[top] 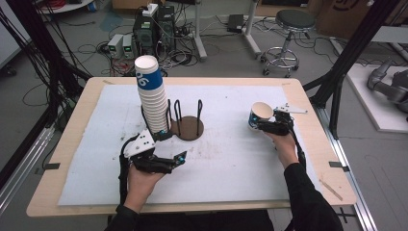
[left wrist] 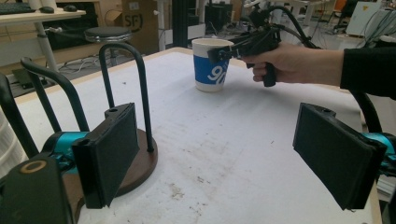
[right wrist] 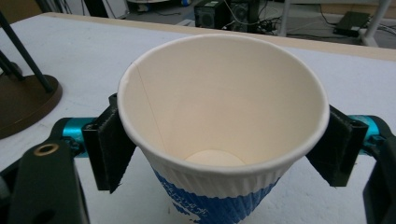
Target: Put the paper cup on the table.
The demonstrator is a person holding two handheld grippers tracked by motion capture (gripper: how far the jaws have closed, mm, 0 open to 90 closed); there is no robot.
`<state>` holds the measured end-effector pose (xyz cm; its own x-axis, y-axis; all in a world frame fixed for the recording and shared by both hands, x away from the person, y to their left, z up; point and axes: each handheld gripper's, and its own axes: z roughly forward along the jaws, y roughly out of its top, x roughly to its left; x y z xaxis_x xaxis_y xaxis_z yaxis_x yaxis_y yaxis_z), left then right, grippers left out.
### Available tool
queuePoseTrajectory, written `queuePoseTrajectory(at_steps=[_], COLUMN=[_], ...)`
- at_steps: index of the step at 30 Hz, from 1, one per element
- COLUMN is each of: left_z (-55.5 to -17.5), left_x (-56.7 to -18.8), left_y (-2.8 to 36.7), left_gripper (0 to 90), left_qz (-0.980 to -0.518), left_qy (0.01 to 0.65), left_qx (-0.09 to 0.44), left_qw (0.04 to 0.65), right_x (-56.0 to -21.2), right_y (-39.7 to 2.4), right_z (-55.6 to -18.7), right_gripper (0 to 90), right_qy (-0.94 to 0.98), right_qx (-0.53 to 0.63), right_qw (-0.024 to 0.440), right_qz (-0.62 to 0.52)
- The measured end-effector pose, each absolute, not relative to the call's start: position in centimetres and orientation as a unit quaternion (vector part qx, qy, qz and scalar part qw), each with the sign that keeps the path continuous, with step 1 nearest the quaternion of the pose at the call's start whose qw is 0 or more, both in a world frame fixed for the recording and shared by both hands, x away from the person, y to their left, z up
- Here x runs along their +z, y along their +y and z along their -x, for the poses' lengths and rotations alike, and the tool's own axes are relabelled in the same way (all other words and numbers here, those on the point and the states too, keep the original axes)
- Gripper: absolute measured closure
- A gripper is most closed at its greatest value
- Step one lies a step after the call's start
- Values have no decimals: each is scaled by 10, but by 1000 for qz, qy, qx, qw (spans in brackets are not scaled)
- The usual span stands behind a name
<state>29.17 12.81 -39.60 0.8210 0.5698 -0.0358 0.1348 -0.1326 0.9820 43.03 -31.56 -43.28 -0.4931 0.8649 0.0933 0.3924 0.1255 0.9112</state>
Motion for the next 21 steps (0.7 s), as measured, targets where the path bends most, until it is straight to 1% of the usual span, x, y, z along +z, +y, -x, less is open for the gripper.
queuePoseTrajectory(at_steps=[7,11,12,13,21], left_z=[-293,-293,-293,-293,-293], left_x=[-396,-397,-397,-396,-396], left_y=[128,128,128,128,128], left_gripper=[143,143,143,143,143], left_qz=[-732,-730,-730,-731,-731], left_qy=[241,242,241,240,238], left_qx=[177,176,175,177,176], left_qw=[613,615,615,614,615], right_x=[-432,-432,-432,-432,-431], right_y=[-311,-309,-308,-307,-306], right_z=[-427,-425,-425,-424,-417], right_gripper=[185,174,143,139,136], right_qy=[713,714,716,714,713], right_qx=[479,477,472,467,460], right_qw=[250,240,245,255,254], right_qz=[-447,-453,-453,-456,-464])
